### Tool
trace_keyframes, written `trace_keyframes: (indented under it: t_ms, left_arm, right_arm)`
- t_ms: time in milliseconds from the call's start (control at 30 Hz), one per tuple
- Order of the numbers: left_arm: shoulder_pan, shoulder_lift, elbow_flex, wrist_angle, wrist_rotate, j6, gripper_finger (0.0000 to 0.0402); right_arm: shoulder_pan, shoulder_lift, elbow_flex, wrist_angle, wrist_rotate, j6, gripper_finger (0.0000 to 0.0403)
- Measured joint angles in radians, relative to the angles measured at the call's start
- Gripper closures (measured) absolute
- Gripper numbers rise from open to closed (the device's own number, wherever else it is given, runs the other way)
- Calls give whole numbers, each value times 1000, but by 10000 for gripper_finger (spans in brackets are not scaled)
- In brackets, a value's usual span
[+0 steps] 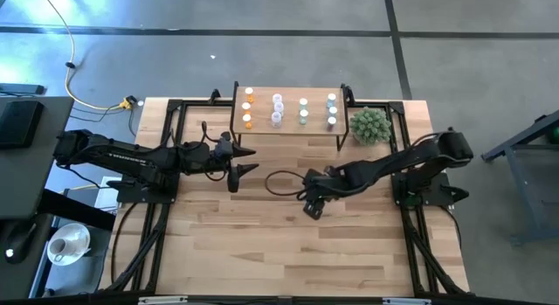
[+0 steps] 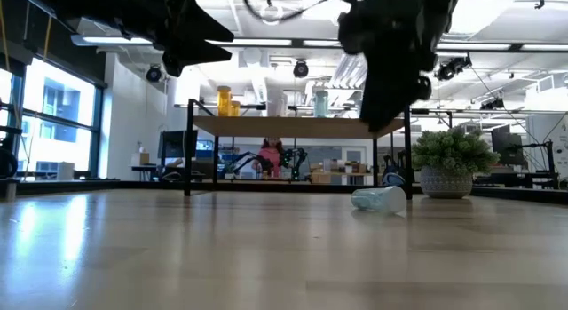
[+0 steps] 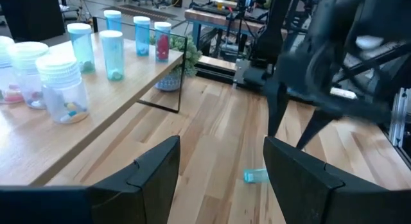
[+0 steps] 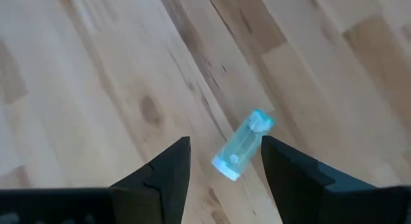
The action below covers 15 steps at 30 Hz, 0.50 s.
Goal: Pick and place medicine bottles onto shelf by color
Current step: Put the green pill bottle on the shelf and aligned with the other green pill bottles
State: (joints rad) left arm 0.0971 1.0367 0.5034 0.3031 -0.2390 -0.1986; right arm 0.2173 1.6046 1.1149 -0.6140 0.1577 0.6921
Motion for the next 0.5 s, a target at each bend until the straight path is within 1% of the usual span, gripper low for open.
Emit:
trace_keyframes:
  t_ms: [233,333,500]
  left_arm:
    - [0,0,0,0,0,0,189]
    - [0,0,0,0,0,0,189]
    - [0,0,0,0,0,0,189]
  right_arm:
    - [0,107,0,8,12,29,222]
    - [0,137,0,20,46,51,222]
    - [0,175,0,24,64,58,222]
